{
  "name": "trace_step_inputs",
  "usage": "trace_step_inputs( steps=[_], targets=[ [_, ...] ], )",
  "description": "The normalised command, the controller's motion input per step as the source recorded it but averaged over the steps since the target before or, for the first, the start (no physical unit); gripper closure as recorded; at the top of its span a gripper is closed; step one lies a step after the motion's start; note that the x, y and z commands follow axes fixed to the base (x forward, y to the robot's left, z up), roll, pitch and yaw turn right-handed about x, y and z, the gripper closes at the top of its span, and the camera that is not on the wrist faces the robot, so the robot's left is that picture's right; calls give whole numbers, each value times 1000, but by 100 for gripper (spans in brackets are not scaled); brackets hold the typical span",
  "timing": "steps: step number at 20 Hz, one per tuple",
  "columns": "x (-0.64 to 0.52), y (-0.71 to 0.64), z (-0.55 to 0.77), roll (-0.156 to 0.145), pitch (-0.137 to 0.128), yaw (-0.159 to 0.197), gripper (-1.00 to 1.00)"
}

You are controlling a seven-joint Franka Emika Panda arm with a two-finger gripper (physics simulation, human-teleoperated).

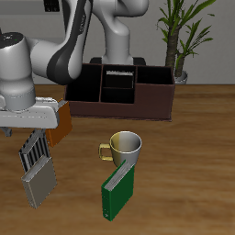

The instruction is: Place the black book into the back desk caddy's back compartment and place the striped book into the back desk caddy's right compartment

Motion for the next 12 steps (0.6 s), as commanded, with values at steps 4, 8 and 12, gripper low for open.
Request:
trace_step_inputs(
  steps=[4,8,12],
  targets=[
    [-26,-41,-120,-3,5,-3,-100],
    [-19,42,-104,3,-3,19,-100],
    [60,-101,-101,-25,16,5,-100]
  ],
)
